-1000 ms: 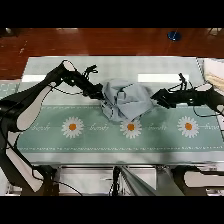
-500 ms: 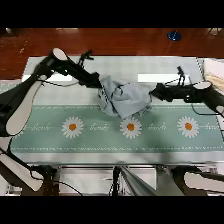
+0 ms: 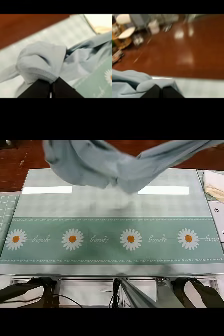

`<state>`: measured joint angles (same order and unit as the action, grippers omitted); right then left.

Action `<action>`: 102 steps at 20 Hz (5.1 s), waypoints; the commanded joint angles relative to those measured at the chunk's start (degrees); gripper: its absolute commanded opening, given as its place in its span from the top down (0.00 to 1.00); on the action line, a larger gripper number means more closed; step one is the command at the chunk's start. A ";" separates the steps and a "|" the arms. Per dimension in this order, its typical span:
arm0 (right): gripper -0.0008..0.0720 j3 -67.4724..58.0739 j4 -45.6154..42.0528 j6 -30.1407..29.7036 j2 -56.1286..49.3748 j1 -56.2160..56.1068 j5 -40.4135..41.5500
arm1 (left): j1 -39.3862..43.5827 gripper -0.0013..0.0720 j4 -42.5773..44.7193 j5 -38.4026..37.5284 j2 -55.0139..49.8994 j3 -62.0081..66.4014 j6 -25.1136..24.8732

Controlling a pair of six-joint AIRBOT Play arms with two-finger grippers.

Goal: Fold the shirts.

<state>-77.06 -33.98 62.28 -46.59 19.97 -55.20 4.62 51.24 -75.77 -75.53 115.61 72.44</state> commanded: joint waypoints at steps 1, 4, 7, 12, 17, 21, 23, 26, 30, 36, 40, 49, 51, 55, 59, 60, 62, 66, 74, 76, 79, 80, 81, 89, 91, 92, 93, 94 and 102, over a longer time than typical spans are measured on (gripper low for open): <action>0.95 -12.85 -12.66 4.83 5.81 2.82 -0.44 | -0.76 0.96 9.05 0.50 12.70 1.62 0.09; 0.95 -19.61 -24.15 11.61 5.99 2.84 -2.82 | -0.76 0.96 14.29 0.46 20.35 1.62 1.53; 0.95 -22.58 -27.91 15.61 5.99 2.84 -9.79 | -0.79 0.96 15.30 -1.51 25.62 1.60 4.15; 0.95 -27.19 -28.65 17.18 5.99 2.84 -26.16 | -0.79 0.96 15.50 -13.94 30.03 1.55 11.04; 0.95 -29.46 -30.56 19.87 5.18 2.84 -37.51 | -0.79 0.96 15.39 -24.92 32.06 -1.25 18.40; 0.95 -27.10 -32.57 20.74 -1.01 2.67 -46.14 | -0.76 0.96 15.30 -24.94 34.29 -15.30 18.47; 0.95 -23.65 -32.33 22.21 -5.16 0.55 -46.53 | -0.68 0.96 12.83 -20.59 35.41 -24.90 18.25; 0.95 -18.16 -32.94 23.02 -12.50 -8.48 -44.94 | 0.83 0.96 8.48 -7.04 35.65 -39.80 15.54; 0.95 -16.37 -47.65 22.58 -23.23 -20.94 -31.39 | 1.20 0.96 11.96 7.13 33.07 -55.49 11.96; 0.95 -16.37 -53.37 22.62 -37.83 -24.02 -15.67 | -1.64 0.95 24.72 23.04 22.49 -63.04 12.00; 0.95 -16.37 -51.78 23.28 -44.02 -24.02 -6.64 | -3.17 0.95 24.63 37.48 15.45 -63.04 12.04; 0.95 -16.37 -44.54 23.71 -51.95 -24.02 -0.22 | -3.04 0.95 21.97 44.48 1.40 -63.10 12.24; 0.95 -16.37 -43.28 23.71 -53.72 -24.02 -2.27 | -3.04 0.95 20.48 42.53 -1.11 -63.10 12.22; 0.95 -16.37 -40.79 23.78 -56.59 -24.11 -6.64 | -3.04 0.95 19.85 39.69 -4.52 -63.10 12.22; 0.95 -16.37 -40.70 23.65 -57.11 -24.09 -9.09 | -3.08 0.95 19.89 39.95 -5.01 -63.08 12.22; 0.95 -16.37 -40.70 23.67 -57.11 -24.06 -9.20 | -3.08 0.95 19.89 40.17 -5.01 -63.06 12.22; 0.95 -16.39 -40.48 23.67 -57.09 -24.09 -9.29 | -3.21 0.83 19.91 39.69 -4.79 -62.53 12.20; 0.95 -16.39 -40.50 22.88 -57.09 -24.06 -11.82 | -5.25 0.51 24.81 28.02 -0.98 -56.85 12.00; 0.95 -16.39 -41.51 19.85 -57.11 -24.06 -13.94 | -10.78 0.51 25.00 10.58 24.83 -74.51 12.26; 0.95 -16.37 -41.51 19.02 -57.09 -24.06 -14.25 | -10.80 0.21 17.27 10.75 30.03 -82.49 12.28; 0.95 -16.39 -41.51 18.43 -57.11 -24.06 -14.99 | -10.80 0.13 5.70 14.19 30.69 -89.35 12.26; 0.95 -16.37 -41.51 18.23 -57.11 -24.06 -15.43 | -10.78 0.13 2.38 16.33 29.83 -90.20 12.26; 0.95 -16.37 -41.51 17.70 -57.09 -24.06 -15.87 | -10.78 0.13 -0.63 17.92 28.63 -90.62 12.24; 0.95 -16.37 -41.51 15.96 -57.11 -24.06 -17.33 | -10.54 0.13 -8.74 21.35 14.05 -90.68 8.96; 0.95 -16.39 -41.51 15.41 -57.09 -24.06 -17.51 | -10.51 0.13 -10.25 25.11 13.18 -90.71 8.98; 0.95 -16.37 -41.48 15.39 -57.09 -24.06 -17.55 | -10.27 0.14 -10.29 27.08 12.98 -90.71 8.98; 0.95 -16.37 -41.48 15.39 -57.09 -24.06 -17.59 | -9.62 0.14 -10.29 28.94 12.46 -90.71 9.01; 0.95 -16.39 -41.48 15.39 -57.11 -24.06 -17.68 | -8.72 0.14 -10.38 30.14 11.56 -90.71 9.07; 0.95 -16.39 -41.59 14.56 -55.17 -24.06 -20.06 | -3.43 0.95 -13.97 30.03 4.63 -88.61 5.49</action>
<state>-93.45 -75.55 77.43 -102.96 -4.08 -74.17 0.60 37.45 -46.13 -69.95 25.89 80.18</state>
